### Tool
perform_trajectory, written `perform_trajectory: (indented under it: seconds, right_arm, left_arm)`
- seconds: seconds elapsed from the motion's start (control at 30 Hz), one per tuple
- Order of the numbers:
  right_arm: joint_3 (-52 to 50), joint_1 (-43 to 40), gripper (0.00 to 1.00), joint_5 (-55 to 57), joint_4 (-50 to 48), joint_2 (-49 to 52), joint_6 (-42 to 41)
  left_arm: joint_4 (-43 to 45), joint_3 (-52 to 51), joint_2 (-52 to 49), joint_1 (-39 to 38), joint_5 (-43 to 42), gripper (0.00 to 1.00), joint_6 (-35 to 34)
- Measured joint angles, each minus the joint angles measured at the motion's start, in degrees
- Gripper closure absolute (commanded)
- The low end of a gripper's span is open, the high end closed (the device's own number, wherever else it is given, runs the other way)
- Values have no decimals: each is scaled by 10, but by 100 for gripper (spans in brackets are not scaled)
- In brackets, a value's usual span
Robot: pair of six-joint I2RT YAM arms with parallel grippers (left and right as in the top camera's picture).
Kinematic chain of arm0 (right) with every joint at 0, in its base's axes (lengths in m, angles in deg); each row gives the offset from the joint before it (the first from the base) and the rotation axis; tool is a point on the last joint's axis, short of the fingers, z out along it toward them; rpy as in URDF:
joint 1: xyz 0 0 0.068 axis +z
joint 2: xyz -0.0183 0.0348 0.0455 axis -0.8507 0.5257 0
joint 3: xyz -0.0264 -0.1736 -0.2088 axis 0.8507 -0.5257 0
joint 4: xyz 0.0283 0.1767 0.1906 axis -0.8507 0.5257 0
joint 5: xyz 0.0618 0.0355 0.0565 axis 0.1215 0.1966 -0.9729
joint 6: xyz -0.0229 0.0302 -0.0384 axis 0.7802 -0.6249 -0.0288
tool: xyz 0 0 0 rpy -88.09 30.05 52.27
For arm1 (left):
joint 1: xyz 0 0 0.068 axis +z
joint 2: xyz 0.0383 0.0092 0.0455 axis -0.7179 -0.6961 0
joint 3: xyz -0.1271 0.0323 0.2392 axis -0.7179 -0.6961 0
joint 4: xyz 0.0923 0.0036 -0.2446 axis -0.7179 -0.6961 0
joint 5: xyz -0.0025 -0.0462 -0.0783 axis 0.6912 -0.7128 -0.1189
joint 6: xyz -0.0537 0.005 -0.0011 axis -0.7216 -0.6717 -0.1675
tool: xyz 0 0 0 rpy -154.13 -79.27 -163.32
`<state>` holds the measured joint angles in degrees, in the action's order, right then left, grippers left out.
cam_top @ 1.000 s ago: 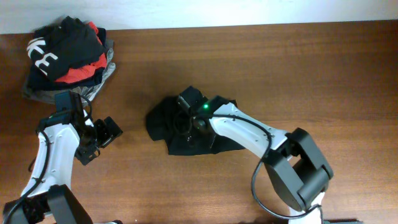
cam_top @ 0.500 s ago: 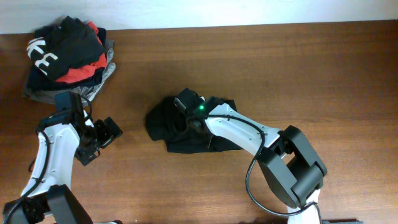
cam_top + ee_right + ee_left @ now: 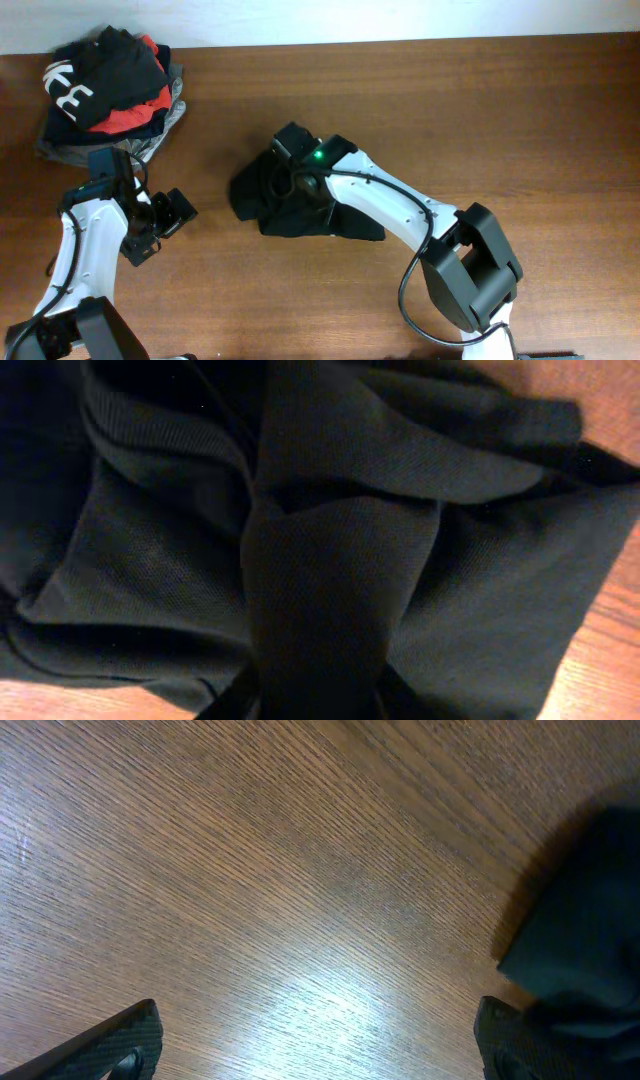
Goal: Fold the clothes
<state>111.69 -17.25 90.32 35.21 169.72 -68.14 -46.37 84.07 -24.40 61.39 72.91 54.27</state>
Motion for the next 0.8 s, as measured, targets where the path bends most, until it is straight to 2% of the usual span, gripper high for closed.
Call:
perform_trajectory:
  seconds: [0.2, 0.27, 0.4, 0.43, 0.8]
  right_arm:
    - [4, 0, 67, 0, 12, 0, 0]
    - [4, 0, 72, 0, 12, 0, 1]
    - [4, 0, 92, -2, 12, 0, 2]
    - [4, 0, 94, -3, 12, 0, 1]
    - [8, 0, 96, -12, 13, 0, -2]
  left_arm:
    - [0, 0, 0, 0, 0, 1, 0]
    - [0, 0, 0, 0, 0, 1, 0]
    - [0, 0, 0, 0, 0, 1, 0]
    - [0, 0, 0, 0, 0, 1, 0]
    - [-1, 0, 0, 0, 0, 1, 0]
